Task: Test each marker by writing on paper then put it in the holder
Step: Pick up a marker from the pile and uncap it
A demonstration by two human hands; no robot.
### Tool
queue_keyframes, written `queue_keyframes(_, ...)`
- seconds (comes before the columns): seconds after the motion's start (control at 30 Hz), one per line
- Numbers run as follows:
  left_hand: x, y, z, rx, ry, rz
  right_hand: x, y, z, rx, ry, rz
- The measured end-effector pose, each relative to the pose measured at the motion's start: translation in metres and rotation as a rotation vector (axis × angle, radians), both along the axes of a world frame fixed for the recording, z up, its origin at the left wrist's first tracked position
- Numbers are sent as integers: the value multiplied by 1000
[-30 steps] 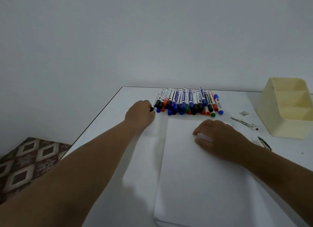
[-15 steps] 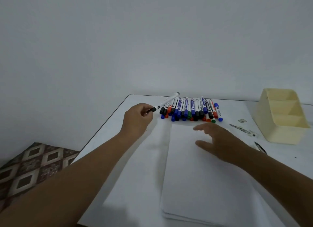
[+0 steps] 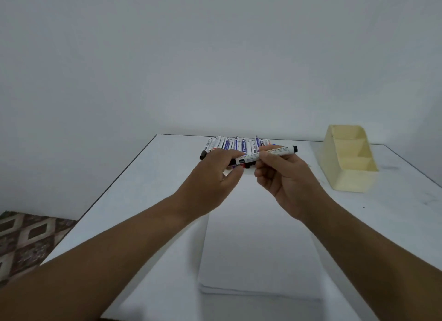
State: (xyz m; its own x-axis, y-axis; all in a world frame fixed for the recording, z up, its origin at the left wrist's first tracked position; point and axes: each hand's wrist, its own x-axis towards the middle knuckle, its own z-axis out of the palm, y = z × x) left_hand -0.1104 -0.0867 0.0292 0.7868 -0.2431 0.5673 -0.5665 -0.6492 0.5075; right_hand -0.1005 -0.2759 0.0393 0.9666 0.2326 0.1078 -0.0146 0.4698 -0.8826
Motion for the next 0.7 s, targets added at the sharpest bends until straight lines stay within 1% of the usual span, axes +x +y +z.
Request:
queue_keyframes(0.07,5,-5,0,85,-34,-8,-2,-3,1,-32,-24,-10)
queue_keyframes(0.17,13,-9,-3,242,-145,35,-4,-7,1,-48,-42,-42)
queue_keyframes(0.33,16,-8,-6,365,-303,18,-3,-14,-2,-99,-43,-82)
queue_keyframes(0.4,16,-8,-7,368,-315,2,-4,-15,-4,-94,-34,-85)
queue_keyframes(0.5,14,-9,-9,353,-268,6,-4,-15,-6,-78,-18,-84)
queue_keyframes(0.6,14,-6,-11,284,-237,75,-3,-14,-7,-68,-24,-77)
queue_keyframes(0.63,14,-4,-12,245,-216,87,-2,-14,-8,-73,-26,-75)
queue_keyframes(0.7,11,-4,-11,170,-97,49,-2,-13,-10,-83,-24,-82)
